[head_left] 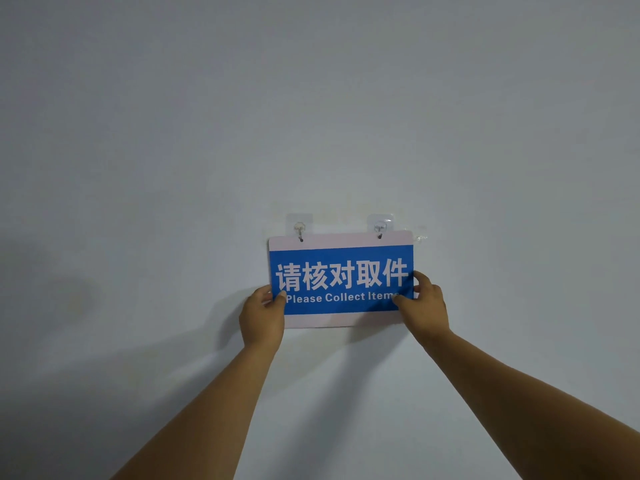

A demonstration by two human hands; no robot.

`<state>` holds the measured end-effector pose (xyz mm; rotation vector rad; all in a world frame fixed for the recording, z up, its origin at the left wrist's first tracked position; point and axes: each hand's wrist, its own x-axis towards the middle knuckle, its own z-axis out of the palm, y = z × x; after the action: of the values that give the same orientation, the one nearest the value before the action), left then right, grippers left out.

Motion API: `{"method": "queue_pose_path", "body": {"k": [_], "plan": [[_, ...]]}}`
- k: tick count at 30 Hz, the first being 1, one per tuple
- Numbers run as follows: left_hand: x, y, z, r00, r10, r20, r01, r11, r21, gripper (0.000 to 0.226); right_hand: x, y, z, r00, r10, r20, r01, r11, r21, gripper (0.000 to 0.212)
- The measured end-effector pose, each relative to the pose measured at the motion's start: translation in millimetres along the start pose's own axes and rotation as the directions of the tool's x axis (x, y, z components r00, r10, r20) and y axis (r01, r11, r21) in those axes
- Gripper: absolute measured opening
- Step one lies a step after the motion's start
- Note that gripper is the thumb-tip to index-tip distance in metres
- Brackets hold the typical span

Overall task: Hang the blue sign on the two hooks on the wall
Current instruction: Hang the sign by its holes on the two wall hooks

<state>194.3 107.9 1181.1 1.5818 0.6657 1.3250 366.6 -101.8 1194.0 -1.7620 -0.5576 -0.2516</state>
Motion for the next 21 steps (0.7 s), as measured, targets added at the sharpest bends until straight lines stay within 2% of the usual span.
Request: {"method": "queue_pose_path", "body": {"k": [21], "plan": [[2,-5,-8,0.998,-0.016,0.053,0.014,0.999,0.031,0.029,-10,10,-5,0.995,0.041,0.093,-0.043,0.999,0.019,0.067]]}}
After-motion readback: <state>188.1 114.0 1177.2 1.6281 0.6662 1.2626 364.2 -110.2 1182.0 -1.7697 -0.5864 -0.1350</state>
